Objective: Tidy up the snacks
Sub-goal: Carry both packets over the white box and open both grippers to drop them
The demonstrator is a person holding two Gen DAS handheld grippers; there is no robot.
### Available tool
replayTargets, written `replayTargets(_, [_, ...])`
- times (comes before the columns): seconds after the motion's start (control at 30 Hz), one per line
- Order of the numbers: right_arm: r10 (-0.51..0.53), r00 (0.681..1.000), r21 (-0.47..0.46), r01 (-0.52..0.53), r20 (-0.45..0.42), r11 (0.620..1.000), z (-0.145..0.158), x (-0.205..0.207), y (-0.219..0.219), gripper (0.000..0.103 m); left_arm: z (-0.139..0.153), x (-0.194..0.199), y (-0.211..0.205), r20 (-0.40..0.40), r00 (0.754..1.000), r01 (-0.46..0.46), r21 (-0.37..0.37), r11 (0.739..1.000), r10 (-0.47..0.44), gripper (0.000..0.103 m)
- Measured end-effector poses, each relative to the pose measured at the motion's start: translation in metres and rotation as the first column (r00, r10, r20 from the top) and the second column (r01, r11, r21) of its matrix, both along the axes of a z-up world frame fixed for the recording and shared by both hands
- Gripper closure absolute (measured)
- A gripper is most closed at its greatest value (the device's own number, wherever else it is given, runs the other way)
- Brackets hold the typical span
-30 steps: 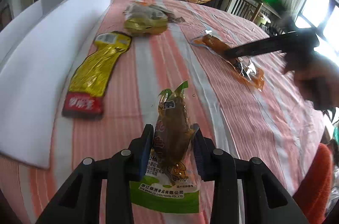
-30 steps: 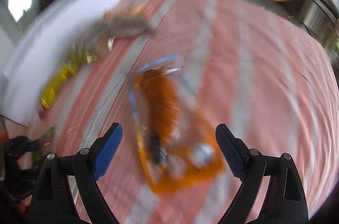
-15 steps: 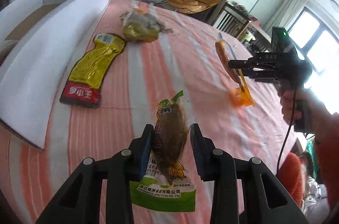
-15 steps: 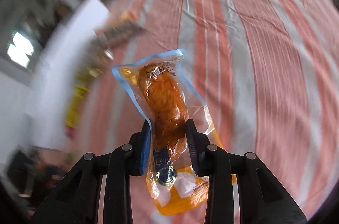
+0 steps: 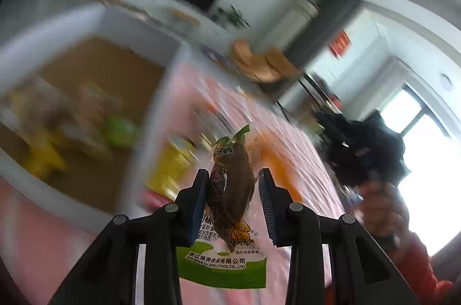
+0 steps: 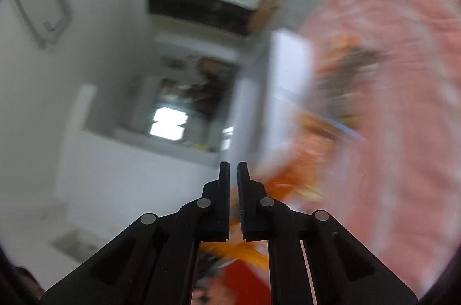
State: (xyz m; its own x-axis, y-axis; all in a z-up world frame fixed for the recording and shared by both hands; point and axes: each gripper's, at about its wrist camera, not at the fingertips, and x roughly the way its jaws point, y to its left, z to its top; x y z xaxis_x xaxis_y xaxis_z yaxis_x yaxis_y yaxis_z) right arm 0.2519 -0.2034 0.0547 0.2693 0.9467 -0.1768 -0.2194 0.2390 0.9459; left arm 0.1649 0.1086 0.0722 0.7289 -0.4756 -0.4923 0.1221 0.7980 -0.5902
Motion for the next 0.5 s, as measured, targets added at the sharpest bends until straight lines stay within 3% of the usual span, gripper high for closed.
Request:
replayTargets(0.17, [0.086,0.993,0.040,-0.089,0.080,0.995,0.046,0.008,0.088,0.095,0.021,-0.009,0.061,0.030,0.992,-0.124,0.039,0.992,0.122,0.068])
replayTargets(0.23, [0.111,0.987,-0.067,-0.103,0.118,0.992,0.063,0.006,0.108,0.093,0.022,-0.014,0.072,0.035,0.990,-0.140,0.044,0.989,0.138,0.068])
replayTargets(0.27, [0.128,0.979,-0.201,-0.095,0.157,0.975,0.073,0.004,0.120,0.085,0.022,-0.019,0.078,0.036,0.989,-0.148,0.042,0.988,0.146,0.068])
replayTargets(0.3, [0.181,0.960,-0.385,-0.088,0.212,0.919,0.081,0.000,0.136,0.068,0.020,-0.023,0.081,0.036,0.988,-0.151,0.043,0.988,0.150,0.068])
replayTargets(0.33, [0.244,0.938,-0.501,-0.093,0.245,0.861,0.081,-0.003,0.148,0.027,0.018,-0.026,0.083,0.035,0.988,-0.155,0.047,0.987,0.153,0.068])
replayTargets(0.37, [0.339,0.898,-0.636,-0.092,0.280,0.766,0.076,-0.012,0.164,0.023,0.015,-0.030,0.085,0.030,0.987,-0.158,0.053,0.986,0.156,0.068])
replayTargets(0.4, [0.442,0.849,-0.770,-0.068,0.289,0.634,0.062,-0.025,0.179,0.023,0.013,-0.034,0.086,0.026,0.987,-0.159,0.058,0.986,0.157,0.068])
replayTargets(0.43, [0.516,0.818,-0.853,-0.062,0.254,0.518,0.047,-0.036,0.187,0.023,0.010,-0.038,0.088,0.021,0.987,-0.160,0.064,0.985,0.159,0.068])
replayTargets(0.47, [0.557,0.816,-0.895,-0.122,0.157,0.430,0.019,-0.045,0.189,0.023,0.005,-0.043,0.089,0.015,0.987,-0.161,0.072,0.984,0.161,0.068])
replayTargets(0.5, [0.525,0.847,-0.874,-0.190,0.085,0.448,0.002,-0.048,0.178,0.023,0.002,-0.046,0.088,0.011,0.987,-0.162,0.076,0.984,0.162,0.068])
